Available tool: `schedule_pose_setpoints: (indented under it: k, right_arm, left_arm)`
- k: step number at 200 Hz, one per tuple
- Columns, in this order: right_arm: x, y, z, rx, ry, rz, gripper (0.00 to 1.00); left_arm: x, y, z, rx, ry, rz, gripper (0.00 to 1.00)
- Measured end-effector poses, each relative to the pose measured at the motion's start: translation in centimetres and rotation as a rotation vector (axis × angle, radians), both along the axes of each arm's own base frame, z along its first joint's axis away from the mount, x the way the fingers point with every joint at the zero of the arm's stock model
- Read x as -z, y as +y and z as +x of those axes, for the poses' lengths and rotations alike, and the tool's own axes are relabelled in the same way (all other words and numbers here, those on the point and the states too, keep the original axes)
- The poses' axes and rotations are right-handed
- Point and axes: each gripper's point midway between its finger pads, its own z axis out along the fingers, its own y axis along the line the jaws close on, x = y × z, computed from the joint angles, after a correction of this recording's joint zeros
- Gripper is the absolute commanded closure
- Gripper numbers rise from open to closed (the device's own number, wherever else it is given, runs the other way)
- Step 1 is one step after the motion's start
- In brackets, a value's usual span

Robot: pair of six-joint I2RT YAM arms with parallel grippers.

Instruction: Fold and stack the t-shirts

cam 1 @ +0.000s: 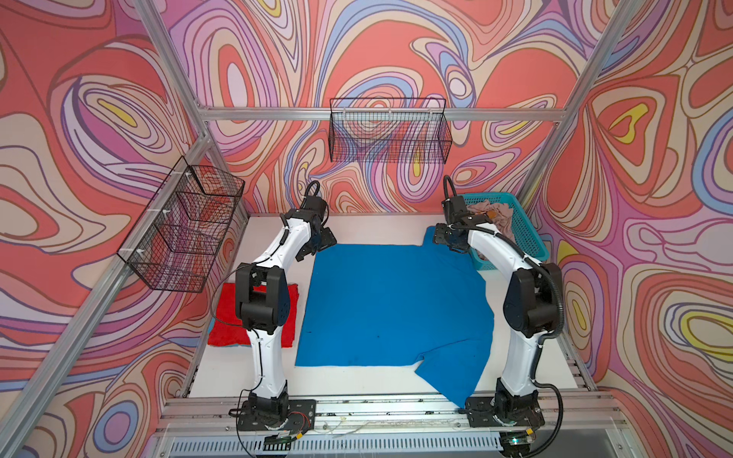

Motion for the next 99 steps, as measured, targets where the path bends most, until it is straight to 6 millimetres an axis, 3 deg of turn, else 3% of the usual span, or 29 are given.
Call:
schedule_pose_setpoints:
  k: [36,69,99]
  right_arm:
    - [2.8,-0.6,3.8,-0.008,0.026,-0.044,0.18]
    - [5.0,-1.0,5.5,-0.026,0.049,-0.075,0.18]
    - [5.6,-0.9,6.8,-0.048,0.044,-0.100,0.18]
  left_arm:
    - [3.9,1.3,2.8,0.016,0.070,0.041,0.04]
    - [4.4,1.6,6.1,0.049,0.039,0.055,0.10]
    - [4.2,1.2,8.3,0.084,-0.001,0.045,0.19]
